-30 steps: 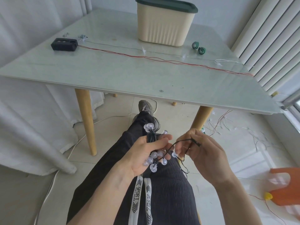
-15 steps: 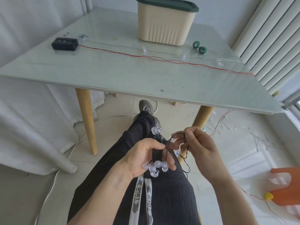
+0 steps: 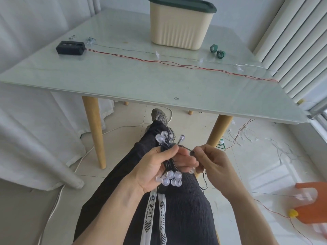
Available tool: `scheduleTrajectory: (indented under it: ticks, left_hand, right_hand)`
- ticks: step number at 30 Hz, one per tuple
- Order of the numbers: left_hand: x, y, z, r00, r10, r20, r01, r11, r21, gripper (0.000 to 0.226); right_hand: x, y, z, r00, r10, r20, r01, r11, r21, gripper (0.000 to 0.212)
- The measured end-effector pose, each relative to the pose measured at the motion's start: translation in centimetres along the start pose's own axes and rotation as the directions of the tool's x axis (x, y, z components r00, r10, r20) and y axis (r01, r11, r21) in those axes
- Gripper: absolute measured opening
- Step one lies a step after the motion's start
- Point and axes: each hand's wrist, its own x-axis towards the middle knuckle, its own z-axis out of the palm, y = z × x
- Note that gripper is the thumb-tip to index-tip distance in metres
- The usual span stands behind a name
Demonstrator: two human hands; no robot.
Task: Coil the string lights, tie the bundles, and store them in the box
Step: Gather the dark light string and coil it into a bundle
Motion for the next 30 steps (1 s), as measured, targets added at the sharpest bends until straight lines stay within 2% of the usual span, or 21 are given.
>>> scheduleTrajectory:
  ticks: [4, 7, 9, 13, 17, 21, 25, 28, 30]
  left_hand:
    - [0.1, 0.3, -0.2, 0.997, 0.076, -0.002, -0.076, 0.991, -0.111, 0.035]
    - [0.2, 0.8, -0.7, 0.988, 0.076, -0.135, -0.107, 0.966, -0.236, 0.031]
    - [0.1, 1.0, -1.1, 0.971, 0.086, -0.222, -0.139, 0.962, -0.236, 0.027]
    - [0.2, 0.9, -1.2, 0.945, 0.13, -0.299, -0.154, 0.986, -0.06, 0.038]
    - [0.6, 0.7, -0.9, 0.935, 0.204, -0.29, -0.183, 0.978, 0.098, 0.028]
    - [1.0, 0.1, -0.7, 0.926, 0.207, -0.316, -0.153, 0.97, 0.187, 0.025]
    - [1.2, -0.7, -0.5, 0.959, 0.111, -0.259, -0.044, 0.967, 0.25, 0.022]
    - [1.0, -0.9, -0.5, 0.977, -0.008, -0.214, 0.077, 0.944, 0.32, 0.021]
    - [0.9, -0.9, -0.5, 0.985, -0.085, -0.148, 0.136, 0.916, 0.378, 0.034]
  right_hand:
    - [-0.2, 0.6, -0.3, 0.993, 0.085, 0.083, -0.079, 0.994, -0.07, 0.041]
    - [-0.5, 1.5, -1.3, 0.988, 0.138, 0.075, -0.12, 0.971, -0.206, 0.029]
    - [-0.8, 1.8, -1.8, 0.99, 0.136, 0.037, -0.126, 0.973, -0.192, 0.023]
    - [-1.4, 2.2, -2.0, 0.987, 0.157, 0.016, -0.155, 0.983, -0.098, 0.011]
    - [-2.2, 1.5, -1.3, 0.987, 0.151, 0.048, -0.14, 0.975, -0.175, 0.016]
    - [-2.7, -0.2, -0.3, 0.986, 0.059, 0.156, 0.005, 0.925, -0.379, 0.013]
    - [-2.9, -2.2, 0.3, 0.95, -0.01, 0.312, 0.153, 0.887, -0.436, 0.02]
    - [-2.6, -3.1, 0.1, 0.964, -0.078, 0.255, 0.195, 0.859, -0.473, 0.023]
    - [-2.4, -3.2, 0.0, 0.98, -0.1, 0.17, 0.172, 0.856, -0.487, 0.017]
